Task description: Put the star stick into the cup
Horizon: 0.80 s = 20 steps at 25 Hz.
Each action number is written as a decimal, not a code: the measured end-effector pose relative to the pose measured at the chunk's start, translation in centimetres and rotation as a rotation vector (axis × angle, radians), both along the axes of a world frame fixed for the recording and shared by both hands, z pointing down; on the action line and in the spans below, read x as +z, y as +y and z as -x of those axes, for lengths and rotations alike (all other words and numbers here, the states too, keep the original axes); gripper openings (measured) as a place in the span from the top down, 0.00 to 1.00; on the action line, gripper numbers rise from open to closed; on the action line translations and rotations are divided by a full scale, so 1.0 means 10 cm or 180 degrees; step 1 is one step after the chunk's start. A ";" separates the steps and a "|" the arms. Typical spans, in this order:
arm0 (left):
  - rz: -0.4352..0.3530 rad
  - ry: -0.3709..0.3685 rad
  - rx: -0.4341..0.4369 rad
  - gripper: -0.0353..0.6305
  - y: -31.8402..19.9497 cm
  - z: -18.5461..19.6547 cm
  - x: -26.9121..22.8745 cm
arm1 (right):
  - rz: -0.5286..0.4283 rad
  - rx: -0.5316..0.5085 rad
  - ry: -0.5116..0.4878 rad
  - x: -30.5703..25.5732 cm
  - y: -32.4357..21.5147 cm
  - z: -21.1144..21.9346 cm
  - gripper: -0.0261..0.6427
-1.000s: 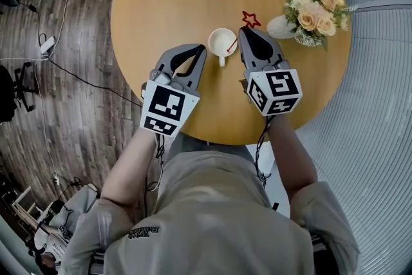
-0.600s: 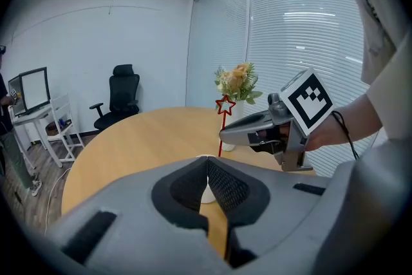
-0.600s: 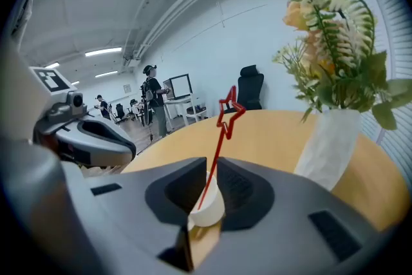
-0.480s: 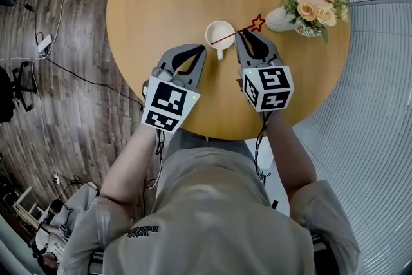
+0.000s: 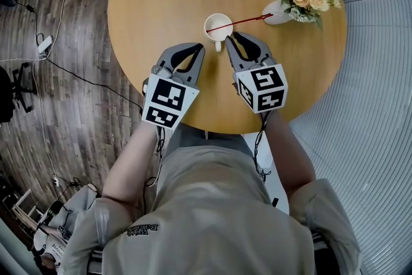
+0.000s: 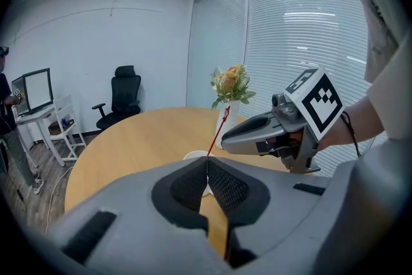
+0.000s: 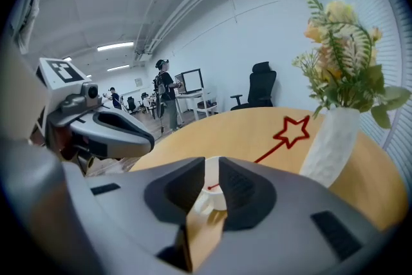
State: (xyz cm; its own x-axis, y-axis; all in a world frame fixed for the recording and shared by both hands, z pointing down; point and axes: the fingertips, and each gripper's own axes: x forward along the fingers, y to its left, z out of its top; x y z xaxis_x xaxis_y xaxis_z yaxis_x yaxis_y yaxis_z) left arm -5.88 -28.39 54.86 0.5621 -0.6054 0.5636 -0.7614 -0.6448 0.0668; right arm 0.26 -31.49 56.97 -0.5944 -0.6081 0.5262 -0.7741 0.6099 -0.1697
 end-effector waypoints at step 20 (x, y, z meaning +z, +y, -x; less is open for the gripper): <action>-0.0859 0.0056 -0.0207 0.91 0.22 0.29 -1.37 | -0.0812 0.0144 -0.0471 -1.69 0.48 -0.18 0.89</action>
State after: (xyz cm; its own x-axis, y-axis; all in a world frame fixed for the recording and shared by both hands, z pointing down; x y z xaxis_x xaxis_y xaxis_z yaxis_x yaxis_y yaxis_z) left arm -8.76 -26.18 41.20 0.5254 -0.7673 0.3677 -0.8020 -0.5909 -0.0873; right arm 2.08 -26.73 40.06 -0.6227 -0.7371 0.2625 -0.7797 0.6129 -0.1285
